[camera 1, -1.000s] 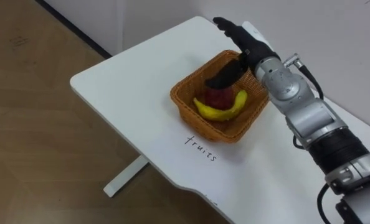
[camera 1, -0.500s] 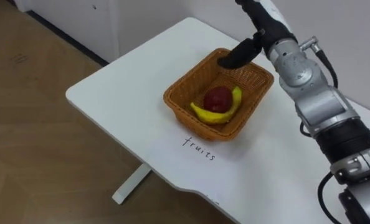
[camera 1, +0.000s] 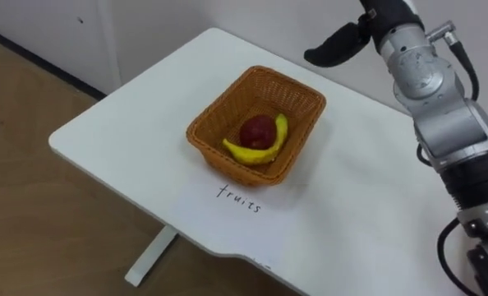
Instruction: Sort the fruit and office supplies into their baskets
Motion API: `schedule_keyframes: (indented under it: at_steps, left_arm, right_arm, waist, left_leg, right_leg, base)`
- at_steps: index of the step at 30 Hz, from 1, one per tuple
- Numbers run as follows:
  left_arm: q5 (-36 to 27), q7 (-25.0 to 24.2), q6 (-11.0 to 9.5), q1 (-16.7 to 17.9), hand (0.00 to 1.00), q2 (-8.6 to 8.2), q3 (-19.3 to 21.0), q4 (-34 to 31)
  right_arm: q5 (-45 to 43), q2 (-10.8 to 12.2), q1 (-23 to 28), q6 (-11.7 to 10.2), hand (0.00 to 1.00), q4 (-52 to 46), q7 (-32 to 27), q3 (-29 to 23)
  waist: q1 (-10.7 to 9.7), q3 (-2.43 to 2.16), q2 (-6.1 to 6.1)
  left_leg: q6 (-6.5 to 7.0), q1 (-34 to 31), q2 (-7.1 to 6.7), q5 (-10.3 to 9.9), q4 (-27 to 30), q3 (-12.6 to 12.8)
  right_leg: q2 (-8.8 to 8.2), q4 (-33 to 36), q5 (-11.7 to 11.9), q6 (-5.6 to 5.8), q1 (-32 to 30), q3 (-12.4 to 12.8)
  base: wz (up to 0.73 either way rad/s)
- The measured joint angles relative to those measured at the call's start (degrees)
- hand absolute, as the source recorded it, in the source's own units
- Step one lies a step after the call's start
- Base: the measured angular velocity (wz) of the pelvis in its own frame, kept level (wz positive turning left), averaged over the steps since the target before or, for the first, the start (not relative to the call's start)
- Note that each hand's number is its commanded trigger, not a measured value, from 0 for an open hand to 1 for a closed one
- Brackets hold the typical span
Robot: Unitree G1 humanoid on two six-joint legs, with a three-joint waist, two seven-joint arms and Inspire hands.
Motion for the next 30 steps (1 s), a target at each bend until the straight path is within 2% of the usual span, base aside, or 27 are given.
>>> schedule_keyframes:
  at_steps: [5, 8, 13, 16, 19, 21, 24, 28, 30]
  left_arm:
    - [0.01, -0.22, -0.08, 0.14, 0.00, 0.15, 0.00, 0.18]
    - [-0.06, -0.24, -0.32, 0.20, 0.00, 0.17, -0.03, 0.25]
    - [0.02, -0.89, -0.40, 0.31, 0.00, 0.47, 0.40, 0.28]
    - [0.00, -1.94, -0.37, 0.31, 0.00, 0.47, 0.66, 0.28]
    - [0.01, -1.99, -0.36, 0.31, 0.00, 0.47, 0.68, 0.26]
    - [0.02, -1.94, -0.37, 0.28, 0.00, 0.47, 0.68, 0.25]
    - [0.13, -1.91, -0.37, 0.59, 0.00, 0.54, 0.70, 0.12]
    - [0.13, -1.97, -0.37, 0.89, 0.00, 0.89, 0.68, 0.11]
    - [0.08, -1.89, -0.41, 0.97, 0.00, 1.18, 1.22, -0.07]
  right_arm:
    - [-0.08, -0.72, -0.07, 0.00, 0.00, -0.03, 0.00, -0.40]
    - [0.42, -2.03, -0.07, 0.00, 0.00, -0.25, 0.02, -0.84]
    - [3.08, -3.63, -0.07, -0.17, 0.00, -0.44, 0.02, -3.81]
    - [3.01, -4.73, -0.06, -0.17, 0.00, -0.44, -0.06, -6.70]
    - [2.93, -5.77, -0.05, -0.16, 0.00, -0.43, -0.96, -7.33]
    - [2.86, -6.81, -0.05, -0.16, 0.00, -0.44, -0.96, -7.71]
    - [4.29, -6.87, 0.66, -0.13, 0.00, -2.57, -1.07, -10.83]
    - [5.14, -7.08, 1.08, -0.14, 0.00, -5.24, -2.23, -12.56]
    - [5.22, -7.10, 2.91, -0.15, 0.00, -6.87, -2.63, -14.27]
  waist:
    - [-1.29, -0.17, -0.24]
    - [-1.68, -0.25, -0.35]
    - [-3.52, -0.07, -0.10]
    - [-4.48, 0.08, 0.12]
    - [-5.29, 0.15, 0.25]
    - [-6.25, 0.08, 0.31]
    - [-7.80, -0.03, 0.27]
    - [-9.54, -0.10, 0.32]
    - [-9.96, -0.37, 0.35]
  left_leg:
    - [0.12, 0.07, 0.02, -0.05, -0.34, 0.69]
    - [0.19, 0.09, 0.03, -0.07, -0.47, 1.01]
    - [0.30, 0.07, 0.05, -0.16, -0.19, 1.20]
    - [0.32, 0.30, 0.11, -0.17, -0.41, 1.70]
    - [0.31, 0.96, 0.43, -0.23, -0.93, 2.91]
    - [0.26, 1.12, 0.70, -0.24, -1.13, 3.69]
    - [0.13, 1.13, 1.00, -0.31, -1.08, 4.15]
    - [0.05, 1.20, 1.16, -0.37, -1.22, 4.56]
    - [-0.03, 1.72, 1.45, -0.54, -1.24, 5.49]
  right_leg:
    - [0.00, 0.01, 0.02, 0.04, -0.35, 0.71]
    - [0.10, -0.04, 0.06, 0.11, -0.58, 1.57]
    - [0.13, -0.14, 0.08, 0.16, -0.83, 2.09]
    - [0.33, -0.10, 0.08, 0.19, -0.89, 3.85]
    - [0.64, -0.10, 0.08, 0.18, -0.95, 5.14]
    - [0.88, 0.00, 0.10, 0.14, -1.22, 6.01]
    - [1.17, -0.06, 0.30, -0.07, -1.49, 6.45]
    - [1.32, -0.08, 0.33, -0.12, -1.54, 6.70]
    - [1.60, -0.11, 0.46, -0.23, -1.66, 7.87]
  base:
    - [-0.08]
    - [-0.06]
    - [-0.01]
    - [-0.12]
    - [-0.21]
    - [-0.14]
    - [-0.12]
    - [-0.06]
    - [-0.17]
